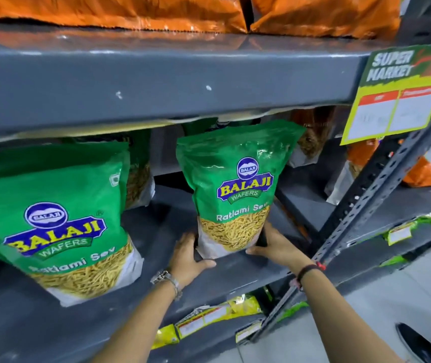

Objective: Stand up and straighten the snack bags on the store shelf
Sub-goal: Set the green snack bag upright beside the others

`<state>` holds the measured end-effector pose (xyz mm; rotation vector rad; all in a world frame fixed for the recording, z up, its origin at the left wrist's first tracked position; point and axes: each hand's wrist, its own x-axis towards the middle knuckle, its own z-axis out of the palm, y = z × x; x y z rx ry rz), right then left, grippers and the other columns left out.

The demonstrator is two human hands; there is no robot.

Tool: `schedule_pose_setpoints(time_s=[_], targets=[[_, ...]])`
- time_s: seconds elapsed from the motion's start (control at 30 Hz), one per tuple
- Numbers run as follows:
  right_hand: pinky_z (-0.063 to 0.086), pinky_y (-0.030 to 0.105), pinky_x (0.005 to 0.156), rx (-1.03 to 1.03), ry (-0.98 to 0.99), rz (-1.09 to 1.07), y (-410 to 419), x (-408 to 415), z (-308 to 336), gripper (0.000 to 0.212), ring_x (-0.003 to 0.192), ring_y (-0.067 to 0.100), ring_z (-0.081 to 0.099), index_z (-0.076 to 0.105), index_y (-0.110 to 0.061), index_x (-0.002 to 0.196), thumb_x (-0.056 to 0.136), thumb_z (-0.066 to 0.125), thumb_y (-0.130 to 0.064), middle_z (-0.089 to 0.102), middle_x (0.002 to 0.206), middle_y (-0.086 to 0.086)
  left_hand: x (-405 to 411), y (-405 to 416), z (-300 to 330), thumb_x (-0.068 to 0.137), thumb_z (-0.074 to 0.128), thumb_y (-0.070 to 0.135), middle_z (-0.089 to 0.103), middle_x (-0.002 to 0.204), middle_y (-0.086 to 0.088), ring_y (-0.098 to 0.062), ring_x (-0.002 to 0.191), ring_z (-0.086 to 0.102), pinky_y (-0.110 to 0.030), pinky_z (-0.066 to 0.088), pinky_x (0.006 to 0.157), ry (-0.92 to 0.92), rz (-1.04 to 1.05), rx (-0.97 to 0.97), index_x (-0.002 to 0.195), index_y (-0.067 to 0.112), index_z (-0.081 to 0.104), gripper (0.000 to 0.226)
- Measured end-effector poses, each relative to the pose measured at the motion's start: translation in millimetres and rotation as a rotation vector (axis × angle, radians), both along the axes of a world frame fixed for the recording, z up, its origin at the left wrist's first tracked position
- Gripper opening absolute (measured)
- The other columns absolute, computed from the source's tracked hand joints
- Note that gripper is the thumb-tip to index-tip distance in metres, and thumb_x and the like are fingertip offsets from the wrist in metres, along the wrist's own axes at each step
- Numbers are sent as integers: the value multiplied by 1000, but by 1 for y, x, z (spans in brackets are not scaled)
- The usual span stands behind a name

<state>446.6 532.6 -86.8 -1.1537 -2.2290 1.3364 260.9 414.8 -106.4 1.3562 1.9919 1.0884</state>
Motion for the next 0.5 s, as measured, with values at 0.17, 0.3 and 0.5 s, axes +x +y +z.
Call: schedule_pose_setpoints(time_s=[0.17, 0.3, 0.5], targets=[[28, 16, 86, 65, -72, -83, 8, 7, -8, 79, 130, 22, 37, 25, -15, 136, 74, 73, -14, 41, 142, 7, 13, 12, -6, 65, 76, 27, 58, 114, -16, -31, 110, 51, -39, 36, 95, 167, 75, -56, 108, 4, 51, 55], [27, 17, 90, 67, -60, -146, 12, 24, -7, 75, 130, 20, 36, 25, -14, 137, 77, 70, -9, 41, 143, 7, 35, 22, -14, 70, 64, 48, 54, 124, -8, -25, 121, 43, -42, 23, 109, 359, 65, -141, 119, 13, 46, 63], [27, 13, 89, 85, -29, -155, 7, 28, -15, 78, 128, 13, 34, 24, -14, 138, 76, 70, -9, 38, 144, 5, 39, 22, -27, 68, 61, 54, 45, 139, 1, -16, 130, 35, -42, 7, 115, 345, 112, -22, 130, 21, 35, 75]])
